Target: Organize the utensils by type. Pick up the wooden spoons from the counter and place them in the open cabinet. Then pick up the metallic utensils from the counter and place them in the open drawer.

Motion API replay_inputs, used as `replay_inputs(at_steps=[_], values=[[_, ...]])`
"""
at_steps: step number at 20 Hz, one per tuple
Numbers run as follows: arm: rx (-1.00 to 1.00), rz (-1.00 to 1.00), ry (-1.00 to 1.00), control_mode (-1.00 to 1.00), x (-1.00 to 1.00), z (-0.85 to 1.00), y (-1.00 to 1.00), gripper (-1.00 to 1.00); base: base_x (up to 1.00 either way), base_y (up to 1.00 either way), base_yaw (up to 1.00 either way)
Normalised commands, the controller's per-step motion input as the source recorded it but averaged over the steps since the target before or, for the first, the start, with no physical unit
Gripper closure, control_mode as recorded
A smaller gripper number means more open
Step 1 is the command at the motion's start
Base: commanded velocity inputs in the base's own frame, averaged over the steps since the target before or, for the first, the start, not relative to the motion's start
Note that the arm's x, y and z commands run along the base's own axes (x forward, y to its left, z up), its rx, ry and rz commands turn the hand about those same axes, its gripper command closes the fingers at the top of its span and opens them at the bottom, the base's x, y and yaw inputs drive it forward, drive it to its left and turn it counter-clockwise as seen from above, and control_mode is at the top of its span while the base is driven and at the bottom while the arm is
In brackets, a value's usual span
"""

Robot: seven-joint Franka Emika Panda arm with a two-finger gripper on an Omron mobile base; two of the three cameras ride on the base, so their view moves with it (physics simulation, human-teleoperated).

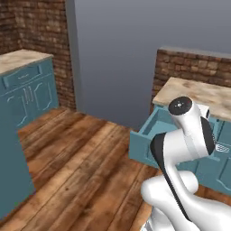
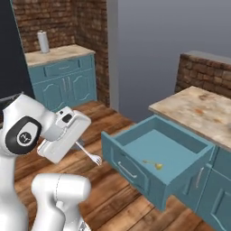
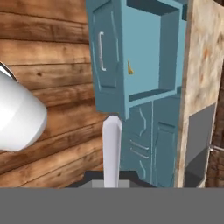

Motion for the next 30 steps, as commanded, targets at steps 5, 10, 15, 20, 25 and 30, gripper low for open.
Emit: replay_inputs(at_steps=[5,10,15,20,25,30], values=[[0.00,0.00,0.00,1.00,0.00,0.00,0.00,1.00,0.46,0.58,-0.41],[0.00,0.00,0.00,1.00,0.00,0.00,0.00,1.00,0.39,0.66,-0.45],[0.00,0.00,0.00,1.00,0.00,0.00,0.00,1.00,0.19,0.75,-0.48],[0.00,0.00,0.00,1.00,0.00,0.00,0.00,1.00,0.01,0.61,-0.53],[0.00,0.00,0.00,1.00,0.00,0.00,0.00,1.00,0.00,0.61,-0.57],[0.00,0.00,0.00,1.00,0.00,0.00,0.00,1.00,0.00,0.67,-0.53]])
